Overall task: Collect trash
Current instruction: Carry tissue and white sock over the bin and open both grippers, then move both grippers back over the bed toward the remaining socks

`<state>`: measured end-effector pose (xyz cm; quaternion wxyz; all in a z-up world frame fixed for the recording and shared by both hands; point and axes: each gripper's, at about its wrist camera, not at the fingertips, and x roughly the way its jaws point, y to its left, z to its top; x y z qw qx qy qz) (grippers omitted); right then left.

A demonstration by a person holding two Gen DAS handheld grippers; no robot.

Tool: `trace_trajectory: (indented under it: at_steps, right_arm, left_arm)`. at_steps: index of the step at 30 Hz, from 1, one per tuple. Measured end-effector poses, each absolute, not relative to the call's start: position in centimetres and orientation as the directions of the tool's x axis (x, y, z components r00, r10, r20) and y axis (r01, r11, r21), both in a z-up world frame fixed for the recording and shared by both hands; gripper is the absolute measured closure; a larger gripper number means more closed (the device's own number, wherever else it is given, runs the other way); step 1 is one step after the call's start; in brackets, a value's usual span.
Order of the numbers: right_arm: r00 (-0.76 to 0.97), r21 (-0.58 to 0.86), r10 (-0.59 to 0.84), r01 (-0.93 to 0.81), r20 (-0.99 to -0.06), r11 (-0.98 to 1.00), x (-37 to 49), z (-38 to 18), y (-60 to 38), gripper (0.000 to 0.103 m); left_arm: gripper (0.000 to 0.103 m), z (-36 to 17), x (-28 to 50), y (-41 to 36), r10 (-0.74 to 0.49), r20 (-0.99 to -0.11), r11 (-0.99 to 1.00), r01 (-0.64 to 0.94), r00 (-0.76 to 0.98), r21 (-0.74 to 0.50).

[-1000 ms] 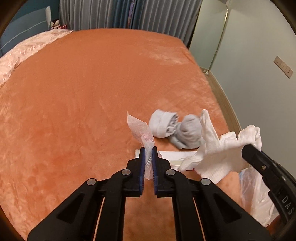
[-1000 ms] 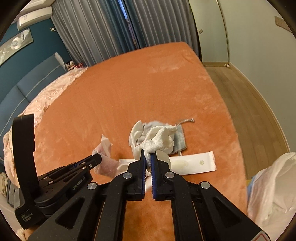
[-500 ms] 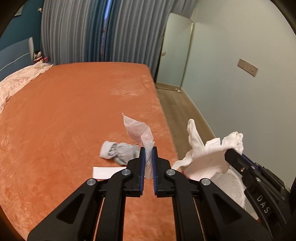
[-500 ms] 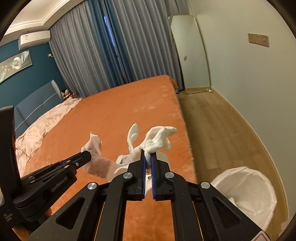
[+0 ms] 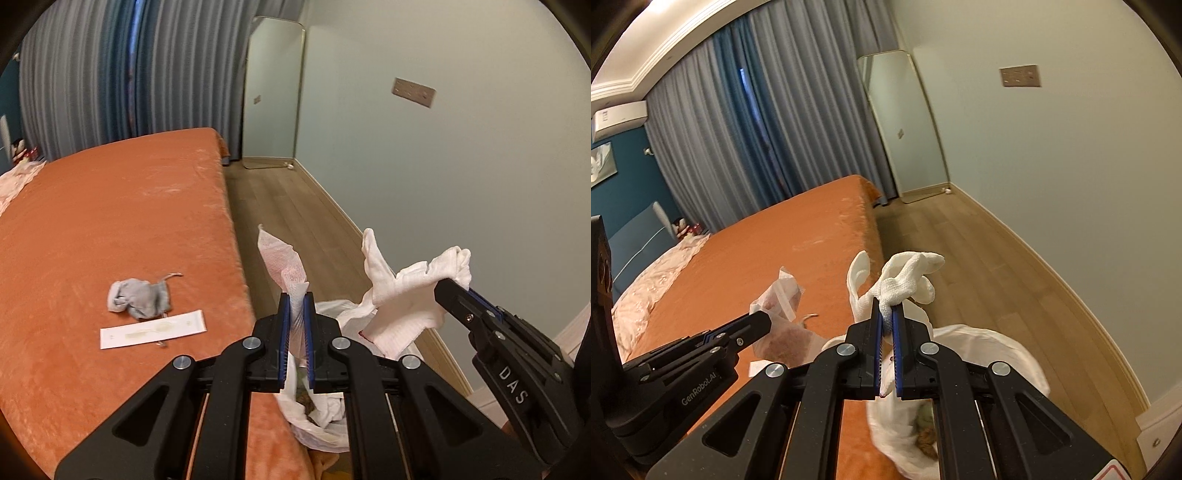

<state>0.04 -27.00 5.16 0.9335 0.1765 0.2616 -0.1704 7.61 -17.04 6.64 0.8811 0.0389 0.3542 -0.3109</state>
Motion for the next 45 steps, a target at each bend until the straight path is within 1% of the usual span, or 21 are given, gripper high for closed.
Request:
trace_trajectory:
  at_steps: [8,15,16,17,18,20,22,23,29,33,45]
  right_arm:
    - [0.773,0.247,-0.267,0.475,-0.575,0.844,-2.9,3.4,-30.7,0.098]
    - [0.762,0.256,-0.262,0.486,-0.592,0.836,-3.6,2.1,-31.6,0.098]
    - [0.762,0.256,-0.261,0.485,-0.593,0.836,-3.7,2.0,-31.7,0.098]
    - [0.760,0.255,-0.258,0.484,-0.596,0.837,-3.7,1.8,-31.7,0.098]
    - [0.758,0.254,-0.257,0.484,-0.599,0.837,-3.7,1.6,-31.7,0.098]
    - [0.757,0.254,-0.254,0.483,-0.602,0.838,-3.9,1.3,-32.1,0.098]
    - [0.754,0.252,-0.257,0.486,-0.604,0.837,-3.9,1.1,-32.1,0.094]
    - [0.753,0.252,-0.260,0.490,-0.604,0.835,-3.9,1.1,-32.1,0.092]
    - [0.753,0.246,-0.263,0.489,-0.603,0.837,-3.8,1.3,-31.5,0.088]
    - [0.756,0.232,-0.276,0.489,-0.593,0.841,-3.9,1.4,-31.2,0.068]
    - [0.752,0.218,-0.262,0.473,-0.605,0.854,-2.9,1.1,-30.2,0.067]
  left_arm:
    - [0.096,4.4,5.2,-21.6,-0.531,-0.689,0.771,0.619,0.493,-0.151]
    - [0.094,3.3,4.6,-23.2,-0.513,-0.710,0.771,0.622,0.482,-0.135]
    - [0.090,3.1,4.6,-23.3,-0.508,-0.715,0.774,0.619,0.481,-0.133]
    - [0.082,3.0,4.7,-23.3,-0.506,-0.717,0.775,0.617,0.479,-0.135]
    - [0.077,2.9,4.7,-23.3,-0.504,-0.718,0.777,0.615,0.481,-0.134]
    - [0.057,3.0,4.6,-23.3,-0.493,-0.712,0.788,0.604,0.500,-0.122]
    - [0.051,3.1,4.5,-23.1,-0.487,-0.703,0.796,0.595,0.519,-0.112]
    - [0.051,3.2,4.5,-23.1,-0.488,-0.700,0.796,0.594,0.522,-0.111]
    - [0.050,3.2,4.5,-22.8,-0.479,-0.708,0.803,0.585,0.519,-0.114]
    - [0.049,3.1,4.5,-22.5,-0.477,-0.708,0.805,0.582,0.521,-0.115]
    - [0.048,2.2,5.4,-20.2,-0.450,-0.723,0.830,0.544,0.524,-0.122]
